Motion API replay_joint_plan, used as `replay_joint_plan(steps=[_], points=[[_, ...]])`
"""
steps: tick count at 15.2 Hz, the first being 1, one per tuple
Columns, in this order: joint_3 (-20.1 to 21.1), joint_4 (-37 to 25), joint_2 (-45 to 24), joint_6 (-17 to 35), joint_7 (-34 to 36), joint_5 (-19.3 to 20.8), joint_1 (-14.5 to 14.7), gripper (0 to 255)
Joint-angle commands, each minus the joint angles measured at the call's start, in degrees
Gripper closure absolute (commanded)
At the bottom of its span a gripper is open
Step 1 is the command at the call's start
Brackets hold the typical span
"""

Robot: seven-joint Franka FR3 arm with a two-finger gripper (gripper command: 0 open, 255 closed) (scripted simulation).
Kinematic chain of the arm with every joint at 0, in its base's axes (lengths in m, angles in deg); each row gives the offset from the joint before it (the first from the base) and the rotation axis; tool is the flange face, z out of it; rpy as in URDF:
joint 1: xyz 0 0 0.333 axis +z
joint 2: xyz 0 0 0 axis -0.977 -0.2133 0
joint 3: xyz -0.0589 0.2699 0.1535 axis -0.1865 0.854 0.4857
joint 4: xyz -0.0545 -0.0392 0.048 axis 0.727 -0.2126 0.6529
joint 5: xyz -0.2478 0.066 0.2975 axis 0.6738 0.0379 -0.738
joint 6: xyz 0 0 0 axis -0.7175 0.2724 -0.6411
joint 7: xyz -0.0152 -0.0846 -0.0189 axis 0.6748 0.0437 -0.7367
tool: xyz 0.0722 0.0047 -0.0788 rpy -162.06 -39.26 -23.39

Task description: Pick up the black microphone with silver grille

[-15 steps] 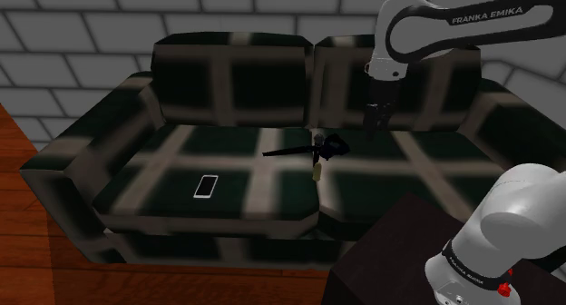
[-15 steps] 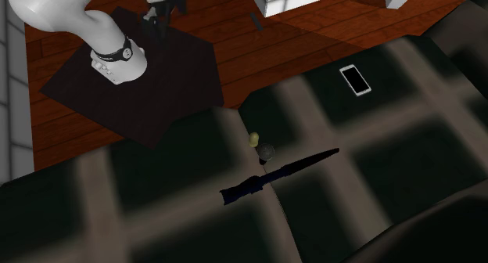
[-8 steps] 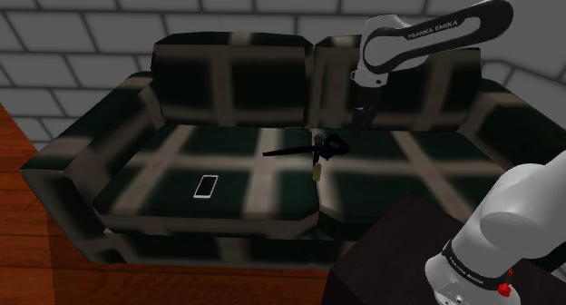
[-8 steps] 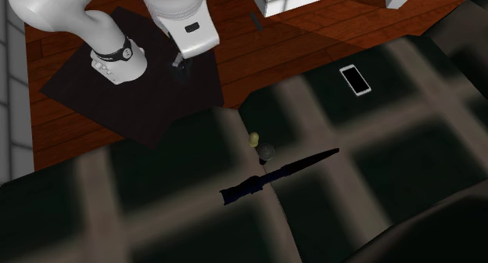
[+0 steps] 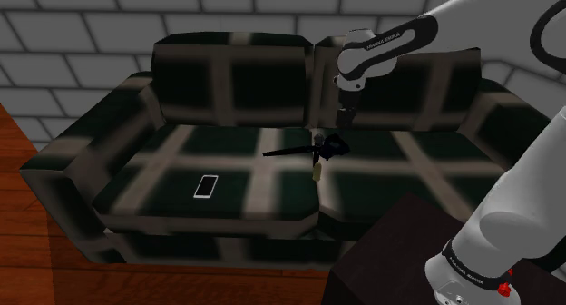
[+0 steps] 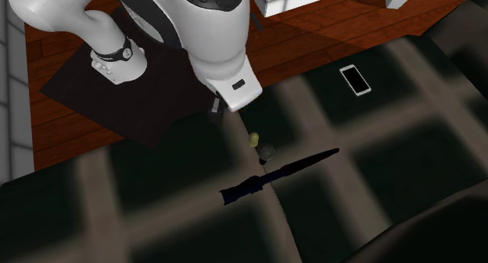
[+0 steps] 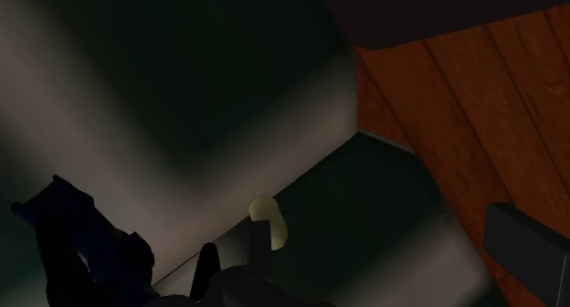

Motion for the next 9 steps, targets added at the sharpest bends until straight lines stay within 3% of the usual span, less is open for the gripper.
replay_joint_plan(steps=[1,9], points=[[-0.5,-3.1,-4.4,1.4,-3.0,-0.9,-0.4,0],[0.0,-20.6,-22.8,2.2,-12.3,-4.8,-2.8,0]])
